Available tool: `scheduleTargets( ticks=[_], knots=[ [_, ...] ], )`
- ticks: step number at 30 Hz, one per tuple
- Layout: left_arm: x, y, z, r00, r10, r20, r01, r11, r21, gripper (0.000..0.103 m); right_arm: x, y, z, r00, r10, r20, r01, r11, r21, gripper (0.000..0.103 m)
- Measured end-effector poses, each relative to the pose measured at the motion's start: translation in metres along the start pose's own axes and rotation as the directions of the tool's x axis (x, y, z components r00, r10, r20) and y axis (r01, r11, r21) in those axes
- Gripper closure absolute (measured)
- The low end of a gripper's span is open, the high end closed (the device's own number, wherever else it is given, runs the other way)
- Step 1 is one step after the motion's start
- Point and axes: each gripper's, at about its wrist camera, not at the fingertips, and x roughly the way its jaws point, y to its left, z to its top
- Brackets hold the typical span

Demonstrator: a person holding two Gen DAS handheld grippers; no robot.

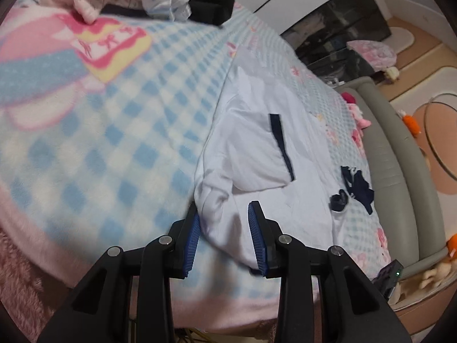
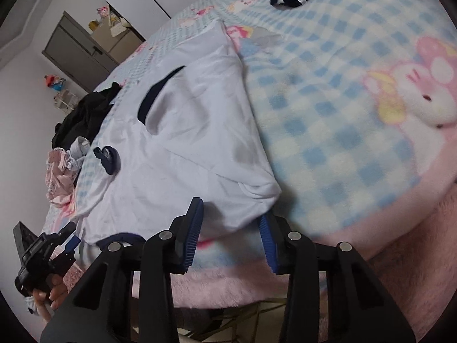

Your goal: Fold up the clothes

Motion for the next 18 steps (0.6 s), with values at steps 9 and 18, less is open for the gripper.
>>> scheduleTargets(
  ticks=[9, 18],
  knots=[
    [0.012, 0.004, -0.002, 0.998, -0.058, -0.015, 0.057, 0.998, -0.009, 0.083, 0.002, -0.001, 0.002, 0.999, -0.034, 0.038, 0.033, 0.999, 0.030, 0.073],
    [0.030, -0.003, -0.001, 0.992, -0.120, -0.038, 0.121, 0.993, 0.013, 0.081, 0.006, -0.011, 0.007, 0.997, 0.012, 0.076, -0.020, 0.994, 0.107, 0.066]
  ],
)
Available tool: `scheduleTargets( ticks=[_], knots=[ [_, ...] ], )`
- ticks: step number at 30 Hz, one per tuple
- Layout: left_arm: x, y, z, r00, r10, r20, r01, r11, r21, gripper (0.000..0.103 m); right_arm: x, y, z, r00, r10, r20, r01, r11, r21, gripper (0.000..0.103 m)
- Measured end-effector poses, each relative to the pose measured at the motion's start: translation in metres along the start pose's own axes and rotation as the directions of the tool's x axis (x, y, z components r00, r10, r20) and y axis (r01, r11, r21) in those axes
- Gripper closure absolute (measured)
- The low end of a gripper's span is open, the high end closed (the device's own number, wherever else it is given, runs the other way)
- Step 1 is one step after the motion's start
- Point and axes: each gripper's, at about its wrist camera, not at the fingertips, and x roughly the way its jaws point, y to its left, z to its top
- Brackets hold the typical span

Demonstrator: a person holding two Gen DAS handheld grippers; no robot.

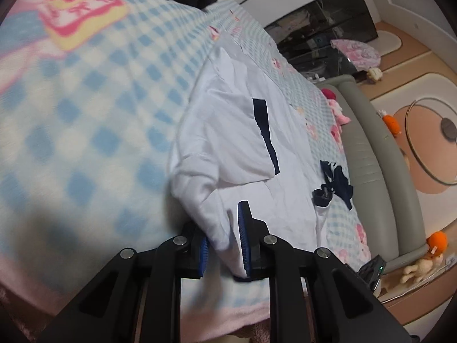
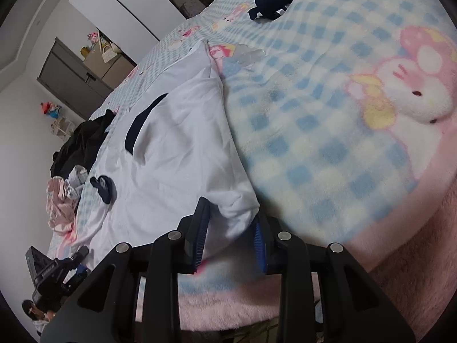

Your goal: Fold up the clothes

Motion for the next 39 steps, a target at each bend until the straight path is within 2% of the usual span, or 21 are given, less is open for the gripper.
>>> scheduleTargets(
  ticks=[1, 3, 4, 5, 6, 9, 10, 11, 13, 15, 18, 21, 27, 32, 39],
  knots=[
    [0.005, 0.001, 0.000, 1.000, 0.010, -0.004, -0.010, 1.000, -0.004, 0.081, 0.006, 0.002, 0.001, 1.000, 0.002, -0.011, -0.003, 1.000, -0.008, 0.063],
    [0.014, 0.002, 0.000, 1.000, 0.028, -0.012, -0.028, 1.000, -0.013, 0.080, 0.015, 0.007, 0.003, 1.000, 0.006, -0.028, -0.007, 1.000, -0.024, 0.062],
    [0.017, 0.004, 0.001, 0.999, 0.026, -0.019, -0.027, 0.999, -0.027, 0.079, 0.017, 0.010, 0.003, 1.000, 0.003, -0.027, -0.004, 0.999, -0.036, 0.066],
    [0.019, 0.006, 0.001, 0.999, 0.023, -0.027, -0.025, 0.999, -0.042, 0.079, 0.016, 0.013, 0.003, 1.000, -0.001, -0.020, 0.000, 0.999, -0.053, 0.077],
    [0.021, 0.008, 0.001, 0.999, 0.019, -0.038, -0.021, 0.998, -0.055, 0.079, 0.014, 0.016, 0.003, 1.000, -0.003, -0.010, 0.002, 0.997, -0.072, 0.082],
    [0.022, 0.005, 0.003, 0.996, 0.032, -0.086, -0.033, 0.999, -0.013, 0.082, 0.009, 0.020, 0.000, 1.000, -0.008, 0.013, 0.009, 0.995, -0.098, 0.085],
    [0.021, 0.003, 0.001, 0.996, 0.052, -0.077, -0.052, 0.999, 0.003, 0.085, 0.013, 0.020, 0.000, 1.000, -0.015, 0.000, 0.015, 0.995, -0.102, 0.082],
    [0.020, 0.001, 0.000, 0.995, 0.073, -0.067, -0.072, 0.997, 0.018, 0.092, 0.019, 0.020, 0.000, 0.999, -0.025, -0.023, 0.022, 0.994, -0.106, 0.075],
    [0.015, -0.005, -0.001, 0.994, 0.102, -0.040, -0.101, 0.994, 0.045, 0.097, 0.026, 0.019, 0.001, 0.998, -0.026, -0.053, 0.020, 0.993, -0.117, 0.075],
    [0.005, -0.017, -0.002, 0.991, 0.136, -0.001, -0.136, 0.986, 0.102, 0.099, 0.018, 0.021, 0.003, 0.999, -0.016, -0.036, 0.011, 0.991, -0.130, 0.092],
    [-0.015, -0.036, -0.001, 0.986, 0.162, 0.047, -0.168, 0.969, 0.180, 0.100, -0.003, 0.032, 0.003, 1.000, -0.020, 0.017, 0.023, 0.983, -0.183, 0.097],
    [-0.034, -0.046, 0.002, 0.988, 0.134, 0.071, -0.146, 0.971, 0.190, 0.100, -0.030, 0.047, 0.002, 0.998, -0.005, 0.070, 0.022, 0.970, -0.243, 0.098],
    [-0.064, -0.055, 0.000, 0.987, 0.144, 0.069, -0.157, 0.957, 0.243, 0.100, -0.076, 0.074, 0.001, 0.990, 0.033, 0.137, 0.013, 0.945, -0.328, 0.098],
    [-0.087, -0.054, -0.016, 0.990, 0.134, 0.038, -0.139, 0.956, 0.257, 0.100, -0.094, 0.067, -0.007, 0.995, 0.060, 0.082, -0.031, 0.948, -0.316, 0.098],
    [-0.091, -0.047, -0.043, 0.987, 0.160, -0.024, -0.149, 0.956, 0.253, 0.100, -0.103, 0.048, -0.037, 0.999, 0.029, 0.022, -0.021, 0.950, -0.311, 0.098]
  ],
)
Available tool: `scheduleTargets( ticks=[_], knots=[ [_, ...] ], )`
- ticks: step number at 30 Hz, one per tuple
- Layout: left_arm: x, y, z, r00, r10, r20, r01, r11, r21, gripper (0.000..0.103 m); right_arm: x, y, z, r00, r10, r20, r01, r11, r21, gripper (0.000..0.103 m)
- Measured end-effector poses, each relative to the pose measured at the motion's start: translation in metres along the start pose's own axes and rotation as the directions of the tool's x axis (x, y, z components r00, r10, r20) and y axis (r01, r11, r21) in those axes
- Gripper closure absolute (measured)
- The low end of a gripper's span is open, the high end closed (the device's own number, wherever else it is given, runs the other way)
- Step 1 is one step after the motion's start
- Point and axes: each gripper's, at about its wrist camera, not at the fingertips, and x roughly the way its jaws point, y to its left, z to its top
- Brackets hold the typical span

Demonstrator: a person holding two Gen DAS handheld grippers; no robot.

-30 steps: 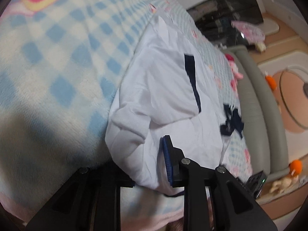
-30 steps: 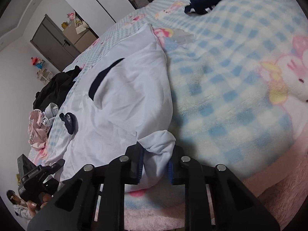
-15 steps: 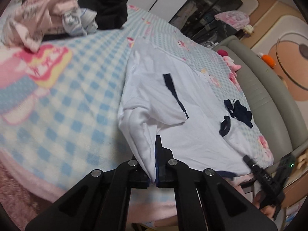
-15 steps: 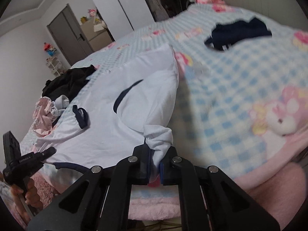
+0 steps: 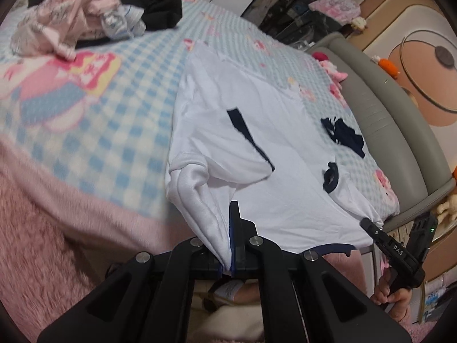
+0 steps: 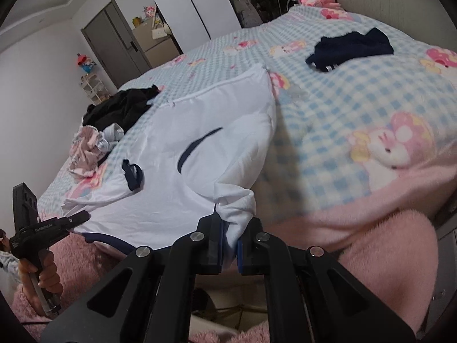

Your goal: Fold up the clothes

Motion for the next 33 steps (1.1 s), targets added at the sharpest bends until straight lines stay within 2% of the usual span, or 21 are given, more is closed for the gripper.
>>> scheduleTargets(
  ticks=[3, 6, 9, 12, 14, 18, 22, 23, 25, 26, 29, 31, 32, 33],
  knots=[
    [0.004, 0.004, -0.002, 1.000, -0.001, -0.020, 0.001, 1.000, -0.013, 0.100, 0.005, -0.006, -0.006, 1.000, 0.007, -0.022, -0.007, 1.000, 0.030, 0.098],
    [0.005, -0.004, 0.008, 1.000, -0.005, -0.024, 0.006, 1.000, 0.021, 0.100, 0.007, -0.010, 0.000, 0.999, 0.035, -0.025, -0.033, 0.997, 0.068, 0.098],
    [0.004, -0.022, 0.033, 1.000, -0.015, -0.017, 0.017, 0.995, 0.100, 0.100, 0.005, -0.007, 0.021, 0.997, 0.074, 0.000, -0.074, 0.996, 0.059, 0.098],
    [0.013, -0.036, 0.070, 0.999, -0.026, -0.019, 0.029, 0.990, 0.140, 0.100, 0.015, -0.004, 0.052, 0.993, 0.117, 0.012, -0.117, 0.992, 0.053, 0.098],
    [0.026, -0.042, 0.097, 0.999, -0.038, -0.033, 0.042, 0.989, 0.145, 0.100, 0.027, -0.002, 0.073, 0.991, 0.133, 0.020, -0.134, 0.990, 0.047, 0.098],
    [0.064, -0.044, 0.144, 0.999, -0.009, -0.030, 0.013, 0.990, 0.140, 0.100, 0.064, 0.000, 0.112, 0.992, 0.125, 0.028, -0.127, 0.991, 0.051, 0.098],
    [0.118, -0.025, 0.177, 0.996, 0.001, -0.088, 0.003, 0.999, 0.047, 0.097, 0.115, -0.007, 0.136, 0.996, 0.091, -0.017, -0.089, 0.993, 0.082, 0.097],
    [0.128, -0.023, 0.182, 0.995, 0.002, -0.097, 0.002, 0.999, 0.039, 0.091, 0.128, -0.010, 0.140, 0.996, 0.079, -0.036, -0.075, 0.993, 0.091, 0.094],
    [0.145, -0.014, 0.190, 0.994, -0.007, -0.107, 0.008, 1.000, 0.016, 0.065, 0.153, -0.015, 0.147, 0.996, 0.054, -0.074, -0.046, 0.993, 0.108, 0.094],
    [0.153, -0.010, 0.194, 0.994, -0.011, -0.112, 0.011, 1.000, 0.005, 0.046, 0.165, -0.018, 0.150, 0.995, 0.042, -0.093, -0.031, 0.993, 0.116, 0.091],
    [0.164, 0.000, 0.201, 0.994, -0.015, -0.110, 0.013, 1.000, -0.025, 0.044, 0.191, -0.032, 0.160, 0.992, 0.027, -0.126, -0.008, 0.989, 0.150, 0.077],
    [0.149, 0.002, 0.202, 0.998, -0.044, -0.045, 0.043, 0.999, -0.024, 0.044, 0.193, -0.041, 0.166, 0.992, 0.049, -0.120, -0.024, 0.980, 0.199, 0.075],
    [0.142, 0.003, 0.202, 0.998, -0.058, -0.012, 0.057, 0.998, -0.020, 0.044, 0.188, -0.045, 0.168, 0.992, 0.077, -0.095, -0.052, 0.970, 0.236, 0.072],
    [0.133, 0.002, 0.201, 0.998, -0.065, 0.019, 0.065, 0.998, 0.001, 0.044, 0.181, -0.049, 0.169, 0.993, 0.100, -0.059, -0.081, 0.961, 0.265, 0.065]
  ],
)
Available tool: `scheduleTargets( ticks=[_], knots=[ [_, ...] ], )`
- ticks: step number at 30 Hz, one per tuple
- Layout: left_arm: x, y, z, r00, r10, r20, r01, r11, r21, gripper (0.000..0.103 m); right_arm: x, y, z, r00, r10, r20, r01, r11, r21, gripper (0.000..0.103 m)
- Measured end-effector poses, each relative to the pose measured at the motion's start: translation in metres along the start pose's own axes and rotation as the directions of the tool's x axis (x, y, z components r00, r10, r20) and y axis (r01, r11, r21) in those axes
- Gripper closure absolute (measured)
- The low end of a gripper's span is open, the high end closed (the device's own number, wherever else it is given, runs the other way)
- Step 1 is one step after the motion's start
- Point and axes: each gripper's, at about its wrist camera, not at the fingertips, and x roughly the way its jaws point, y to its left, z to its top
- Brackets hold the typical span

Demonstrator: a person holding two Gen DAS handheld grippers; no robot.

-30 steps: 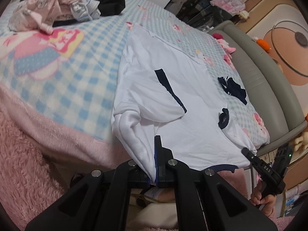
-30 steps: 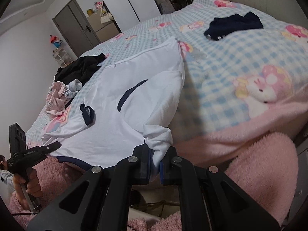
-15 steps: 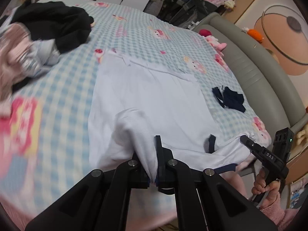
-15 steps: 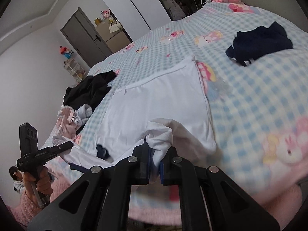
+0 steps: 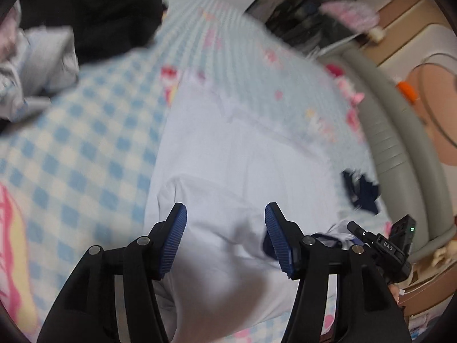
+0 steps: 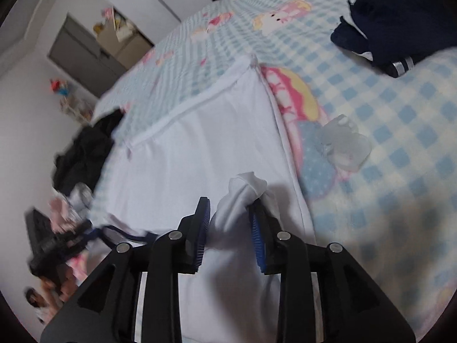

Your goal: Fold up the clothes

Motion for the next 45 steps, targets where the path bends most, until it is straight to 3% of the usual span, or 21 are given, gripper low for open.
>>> scheduleTargets(
  ticks=[2, 5, 8, 11, 14, 15, 17, 19, 23, 25, 27, 28, 30, 33, 36, 38, 40, 43, 45],
  knots=[
    [-0.013, -0.006, -0.007, 0.999, 0.023, 0.038, -0.025, 0.998, 0.061, 0.047, -0.015, 0.002, -0.001, 0.999, 0.004, 0.046, -0.004, 1.000, -0.002, 0.056],
    [-0.020, -0.019, -0.022, 0.999, -0.008, 0.032, 0.002, 0.984, 0.177, 0.093, -0.026, 0.023, -0.014, 0.998, -0.025, 0.051, 0.031, 0.990, -0.134, 0.056],
    [0.002, -0.036, -0.039, 0.997, 0.053, -0.059, -0.033, 0.957, 0.289, 0.093, -0.012, 0.054, -0.035, 0.998, -0.061, -0.023, 0.050, 0.945, -0.324, 0.059],
    [0.022, -0.038, -0.051, 0.982, 0.160, -0.103, -0.115, 0.930, 0.350, 0.093, 0.017, 0.072, -0.053, 0.988, -0.136, -0.075, 0.089, 0.895, -0.436, 0.064],
    [0.026, -0.014, -0.052, 0.957, 0.276, -0.083, -0.235, 0.913, 0.333, 0.091, 0.031, 0.057, -0.054, 0.968, -0.250, -0.017, 0.217, 0.870, -0.444, 0.072],
    [0.025, -0.004, -0.052, 0.949, 0.306, -0.079, -0.267, 0.909, 0.319, 0.094, 0.032, 0.049, -0.053, 0.957, -0.289, 0.008, 0.263, 0.862, -0.433, 0.072],
    [0.018, 0.009, -0.051, 0.951, 0.292, -0.099, -0.252, 0.921, 0.296, 0.097, 0.027, 0.030, -0.049, 0.947, -0.321, 0.032, 0.307, 0.867, -0.392, 0.072],
    [0.008, -0.001, -0.050, 0.962, 0.261, -0.084, -0.220, 0.917, 0.332, 0.097, 0.017, 0.018, -0.045, 0.945, -0.325, 0.037, 0.315, 0.875, -0.368, 0.078],
    [0.015, -0.046, -0.040, 0.977, 0.187, -0.102, -0.120, 0.880, 0.460, 0.096, -0.002, 0.051, -0.039, 0.960, -0.257, 0.109, 0.279, 0.855, -0.437, 0.073],
    [0.039, -0.066, -0.038, 0.968, 0.192, -0.164, -0.084, 0.858, 0.507, 0.096, 0.003, 0.075, -0.040, 0.978, -0.194, 0.079, 0.207, 0.844, -0.495, 0.069],
    [0.067, -0.076, -0.040, 0.946, 0.235, -0.225, -0.079, 0.836, 0.543, 0.096, 0.024, 0.094, -0.042, 0.988, -0.154, -0.024, 0.117, 0.835, -0.538, 0.070],
    [0.081, -0.079, -0.041, 0.932, 0.263, -0.250, -0.083, 0.826, 0.558, 0.096, 0.038, 0.099, -0.045, 0.984, -0.161, -0.081, 0.090, 0.829, -0.553, 0.070],
    [0.097, -0.079, -0.041, 0.924, 0.287, -0.254, -0.096, 0.815, 0.572, 0.096, 0.064, 0.101, -0.052, 0.966, -0.217, -0.141, 0.097, 0.808, -0.582, 0.070],
    [0.102, -0.070, -0.026, 0.940, 0.248, -0.235, -0.099, 0.856, 0.507, 0.096, 0.084, 0.084, -0.052, 0.955, -0.269, -0.126, 0.148, 0.800, -0.582, 0.072],
    [0.103, -0.055, -0.011, 0.956, 0.217, -0.197, -0.115, 0.897, 0.427, 0.096, 0.078, 0.062, -0.038, 0.967, -0.247, -0.061, 0.187, 0.852, -0.488, 0.072],
    [0.100, -0.045, -0.006, 0.965, 0.172, -0.196, -0.091, 0.925, 0.368, 0.096, 0.072, 0.047, -0.031, 0.965, -0.263, 0.000, 0.237, 0.870, -0.431, 0.072],
    [0.086, -0.036, -0.004, 0.978, 0.126, -0.165, -0.070, 0.947, 0.312, 0.096, 0.069, 0.033, -0.028, 0.961, -0.277, 0.004, 0.258, 0.890, -0.376, 0.072],
    [0.056, -0.023, -0.002, 0.992, 0.059, -0.111, -0.030, 0.968, 0.247, 0.089, 0.054, 0.027, -0.024, 0.969, -0.246, 0.025, 0.240, 0.910, -0.337, 0.072],
    [0.030, -0.016, -0.007, 0.997, 0.019, -0.072, -0.003, 0.977, 0.212, 0.076, 0.036, 0.037, -0.027, 0.979, -0.197, 0.061, 0.205, 0.909, -0.364, 0.068]
  ],
)
